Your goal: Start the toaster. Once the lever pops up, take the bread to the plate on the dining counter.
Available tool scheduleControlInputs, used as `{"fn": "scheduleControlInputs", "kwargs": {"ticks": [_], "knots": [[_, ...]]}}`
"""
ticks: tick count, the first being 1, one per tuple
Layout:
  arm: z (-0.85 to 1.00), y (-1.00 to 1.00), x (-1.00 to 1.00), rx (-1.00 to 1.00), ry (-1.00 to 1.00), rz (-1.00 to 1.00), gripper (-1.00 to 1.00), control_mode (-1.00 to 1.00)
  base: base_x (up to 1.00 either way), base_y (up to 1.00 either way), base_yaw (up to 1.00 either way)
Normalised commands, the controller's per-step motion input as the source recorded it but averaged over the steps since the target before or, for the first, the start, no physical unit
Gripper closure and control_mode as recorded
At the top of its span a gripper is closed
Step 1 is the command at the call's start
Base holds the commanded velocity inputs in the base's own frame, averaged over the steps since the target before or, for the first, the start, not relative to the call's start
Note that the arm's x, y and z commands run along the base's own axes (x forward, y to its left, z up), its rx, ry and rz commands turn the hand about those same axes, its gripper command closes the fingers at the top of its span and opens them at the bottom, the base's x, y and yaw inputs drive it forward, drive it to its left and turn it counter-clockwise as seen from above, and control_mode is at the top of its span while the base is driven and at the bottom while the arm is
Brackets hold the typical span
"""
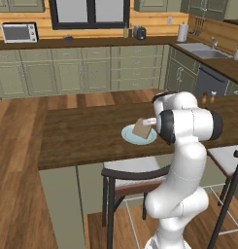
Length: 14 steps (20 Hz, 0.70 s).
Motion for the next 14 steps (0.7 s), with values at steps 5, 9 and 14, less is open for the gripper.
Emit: {"fn": "scheduleControlInputs", "kwargs": {"ticks": [5, 9, 14], "knots": [[0.19, -0.28, 0.07, -0.09, 0.0, -0.05, -1.0, -1.0, 0.0, 0.0, 0.0], [0.22, -0.49, 0.29, -0.07, 0.0, -0.1, -1.0, -1.0, 0.0, 0.0, 0.0], [0.45, -0.21, -0.04, -0.03, -0.02, -0.07, -1.0, -1.0, 0.0, 0.0, 0.0]]}}
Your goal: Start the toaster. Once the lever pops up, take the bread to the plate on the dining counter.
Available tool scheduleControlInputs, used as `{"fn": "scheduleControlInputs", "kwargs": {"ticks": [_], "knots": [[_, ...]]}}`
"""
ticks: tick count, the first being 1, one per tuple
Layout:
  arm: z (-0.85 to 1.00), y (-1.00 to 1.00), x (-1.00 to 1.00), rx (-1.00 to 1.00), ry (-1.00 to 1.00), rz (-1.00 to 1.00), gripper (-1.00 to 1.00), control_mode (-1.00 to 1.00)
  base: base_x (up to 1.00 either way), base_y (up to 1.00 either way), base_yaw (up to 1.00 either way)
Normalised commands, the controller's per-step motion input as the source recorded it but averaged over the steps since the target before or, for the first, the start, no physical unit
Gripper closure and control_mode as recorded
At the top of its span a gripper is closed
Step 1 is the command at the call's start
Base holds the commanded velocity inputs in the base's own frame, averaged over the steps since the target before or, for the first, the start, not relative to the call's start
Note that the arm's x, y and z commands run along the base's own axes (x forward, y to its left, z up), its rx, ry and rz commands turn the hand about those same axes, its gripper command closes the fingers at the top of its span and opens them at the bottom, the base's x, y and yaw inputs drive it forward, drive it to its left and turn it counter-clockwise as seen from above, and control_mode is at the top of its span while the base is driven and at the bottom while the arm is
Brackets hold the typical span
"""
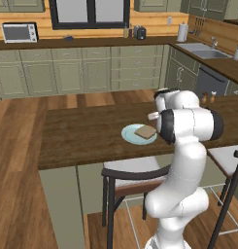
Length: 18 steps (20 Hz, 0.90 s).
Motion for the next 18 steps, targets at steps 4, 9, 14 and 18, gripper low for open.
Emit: {"fn": "scheduleControlInputs", "kwargs": {"ticks": [4, 9, 14, 18], "knots": [[0.87, 0.23, -0.89, 0.0, -0.05, -0.01, -1.0, -1.0, 0.0, 0.0, 0.0], [0.88, 0.8, -0.91, 0.0, 0.13, 0.0, -1.0, -1.0, 0.0, 0.0, 0.0], [1.0, 0.8, -0.71, 0.0, 0.3, -0.01, -1.0, -1.0, 0.0, 0.0, 0.0], [1.0, 0.67, -0.9, 0.0, 0.28, 0.0, -1.0, -1.0, 0.0, 0.0, 0.0]]}}
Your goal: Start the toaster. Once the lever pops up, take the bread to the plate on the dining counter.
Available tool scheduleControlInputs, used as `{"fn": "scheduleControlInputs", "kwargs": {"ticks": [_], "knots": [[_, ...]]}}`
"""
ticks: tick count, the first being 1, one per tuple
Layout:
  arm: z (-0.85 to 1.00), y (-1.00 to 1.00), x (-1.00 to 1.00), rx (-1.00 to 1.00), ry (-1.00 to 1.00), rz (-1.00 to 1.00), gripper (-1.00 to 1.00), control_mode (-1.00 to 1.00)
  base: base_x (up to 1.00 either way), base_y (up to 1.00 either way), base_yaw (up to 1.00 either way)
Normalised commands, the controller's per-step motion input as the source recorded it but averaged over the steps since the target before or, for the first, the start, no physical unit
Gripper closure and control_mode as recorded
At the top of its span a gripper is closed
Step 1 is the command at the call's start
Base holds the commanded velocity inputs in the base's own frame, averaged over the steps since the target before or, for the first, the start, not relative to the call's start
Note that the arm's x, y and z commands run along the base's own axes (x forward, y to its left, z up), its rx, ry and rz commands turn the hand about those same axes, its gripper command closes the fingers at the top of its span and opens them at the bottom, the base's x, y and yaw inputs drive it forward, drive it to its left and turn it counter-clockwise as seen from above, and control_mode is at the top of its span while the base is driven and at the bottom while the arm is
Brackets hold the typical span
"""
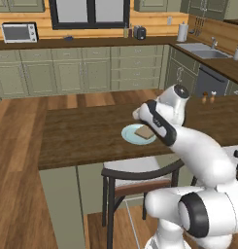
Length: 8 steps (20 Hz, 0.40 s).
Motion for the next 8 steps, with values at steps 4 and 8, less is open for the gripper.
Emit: {"fn": "scheduleControlInputs", "kwargs": {"ticks": [4, 8], "knots": [[1.0, 0.52, -0.97, 0.0, 0.25, 0.0, -1.0, -1.0, 0.0, 0.0, 0.0], [0.6, 0.49, -1.0, 0.0, 0.18, 0.0, -1.0, -1.0, 0.0, 0.0, 0.0]]}}
